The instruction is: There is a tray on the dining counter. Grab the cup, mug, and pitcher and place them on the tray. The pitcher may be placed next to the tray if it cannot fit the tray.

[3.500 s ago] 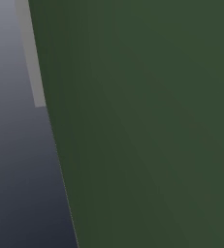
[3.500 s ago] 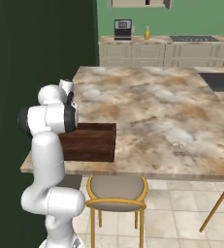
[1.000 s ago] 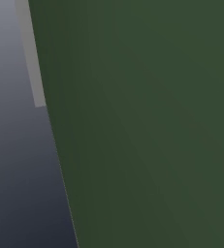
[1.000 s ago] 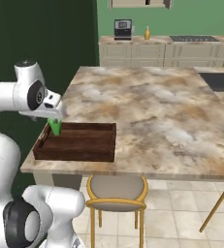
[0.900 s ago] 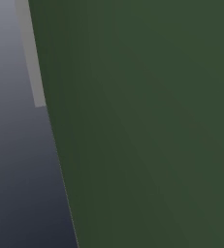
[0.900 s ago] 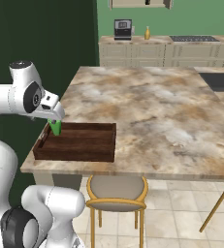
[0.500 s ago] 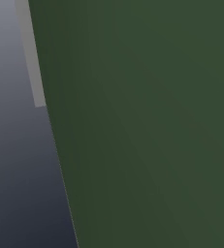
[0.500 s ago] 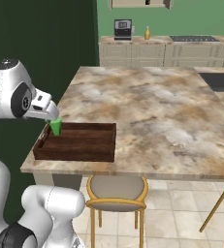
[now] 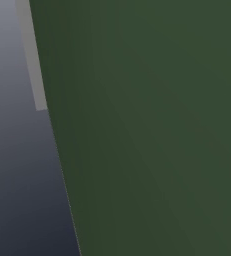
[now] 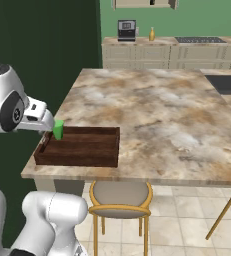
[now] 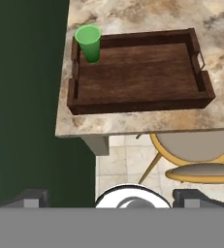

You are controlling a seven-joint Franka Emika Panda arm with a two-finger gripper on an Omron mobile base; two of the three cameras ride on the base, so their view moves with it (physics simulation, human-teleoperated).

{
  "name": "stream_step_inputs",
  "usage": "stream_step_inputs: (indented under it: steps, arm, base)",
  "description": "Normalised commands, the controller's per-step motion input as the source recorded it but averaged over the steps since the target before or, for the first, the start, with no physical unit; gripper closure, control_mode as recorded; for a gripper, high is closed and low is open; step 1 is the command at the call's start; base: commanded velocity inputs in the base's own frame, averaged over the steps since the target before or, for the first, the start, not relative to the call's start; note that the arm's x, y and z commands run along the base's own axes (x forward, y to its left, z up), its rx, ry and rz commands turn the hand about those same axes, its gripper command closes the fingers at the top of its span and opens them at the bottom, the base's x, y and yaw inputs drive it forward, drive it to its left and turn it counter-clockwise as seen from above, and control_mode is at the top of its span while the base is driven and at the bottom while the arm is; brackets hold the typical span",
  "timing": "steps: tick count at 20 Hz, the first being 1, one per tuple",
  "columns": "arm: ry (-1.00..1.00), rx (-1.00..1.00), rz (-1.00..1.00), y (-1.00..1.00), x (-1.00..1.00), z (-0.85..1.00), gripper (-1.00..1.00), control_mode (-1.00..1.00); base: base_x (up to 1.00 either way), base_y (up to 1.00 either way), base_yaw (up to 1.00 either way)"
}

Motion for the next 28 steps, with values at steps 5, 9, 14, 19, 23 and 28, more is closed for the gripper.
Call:
stream_step_inputs:
  steps: [5, 9, 14, 19, 23, 28]
  arm:
    - [0.00, 0.00, 0.00, 0.00, -0.25, 0.00, -1.00, -1.00]
    - [0.00, 0.00, 0.00, 0.00, -0.02, 0.00, -1.00, -1.00]
    - [0.00, 0.00, 0.00, 0.00, 0.00, 0.00, -1.00, -1.00]
    - [0.00, 0.00, 0.00, 0.00, -0.03, 0.00, -1.00, 1.00]
    - [0.00, 0.00, 0.00, 0.00, 0.00, 0.00, -1.00, 1.00]
    - [0.00, 0.00, 0.00, 0.00, 0.00, 0.00, -1.00, 1.00]
  base:
    - [0.00, 0.00, 0.00]
    - [0.00, 0.00, 0.00]
    - [0.00, 0.00, 0.00]
    - [-0.23, -0.08, 0.00]
    - [-0.67, -0.46, -0.06]
    - [-0.21, -0.36, -0.50]
